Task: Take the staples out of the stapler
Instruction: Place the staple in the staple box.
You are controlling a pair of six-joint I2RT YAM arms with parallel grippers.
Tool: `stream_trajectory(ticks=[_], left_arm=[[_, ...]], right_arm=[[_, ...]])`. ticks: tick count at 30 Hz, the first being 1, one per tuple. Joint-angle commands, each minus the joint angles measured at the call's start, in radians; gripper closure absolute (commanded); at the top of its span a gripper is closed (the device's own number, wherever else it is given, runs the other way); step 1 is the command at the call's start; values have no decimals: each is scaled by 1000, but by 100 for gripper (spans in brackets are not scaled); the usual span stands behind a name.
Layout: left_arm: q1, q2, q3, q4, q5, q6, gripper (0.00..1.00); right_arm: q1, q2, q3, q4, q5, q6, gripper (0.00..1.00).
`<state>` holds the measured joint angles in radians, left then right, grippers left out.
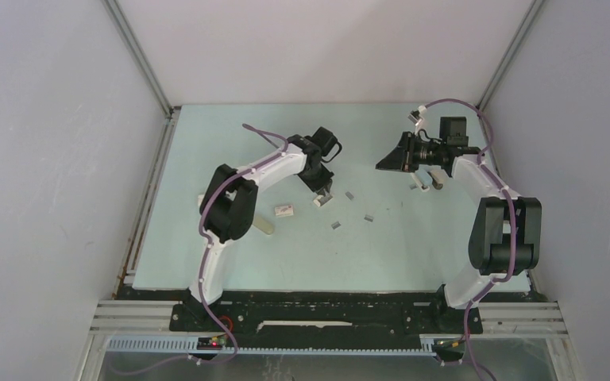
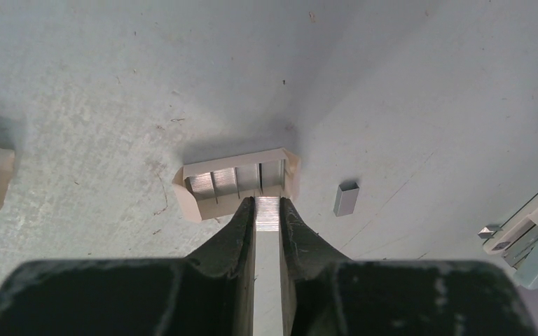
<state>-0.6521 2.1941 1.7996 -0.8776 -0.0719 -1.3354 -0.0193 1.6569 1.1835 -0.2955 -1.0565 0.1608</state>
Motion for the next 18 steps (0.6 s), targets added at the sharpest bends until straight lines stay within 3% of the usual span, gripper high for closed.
stream_trajectory(ticks=[1, 18], left_arm=[[4, 13, 49, 5, 5, -4, 92], [7, 35, 55, 10, 2, 2, 91]], right_arm=[[-5, -5, 5, 16, -20, 6, 69], [-9, 1, 4, 16, -23, 8, 69]])
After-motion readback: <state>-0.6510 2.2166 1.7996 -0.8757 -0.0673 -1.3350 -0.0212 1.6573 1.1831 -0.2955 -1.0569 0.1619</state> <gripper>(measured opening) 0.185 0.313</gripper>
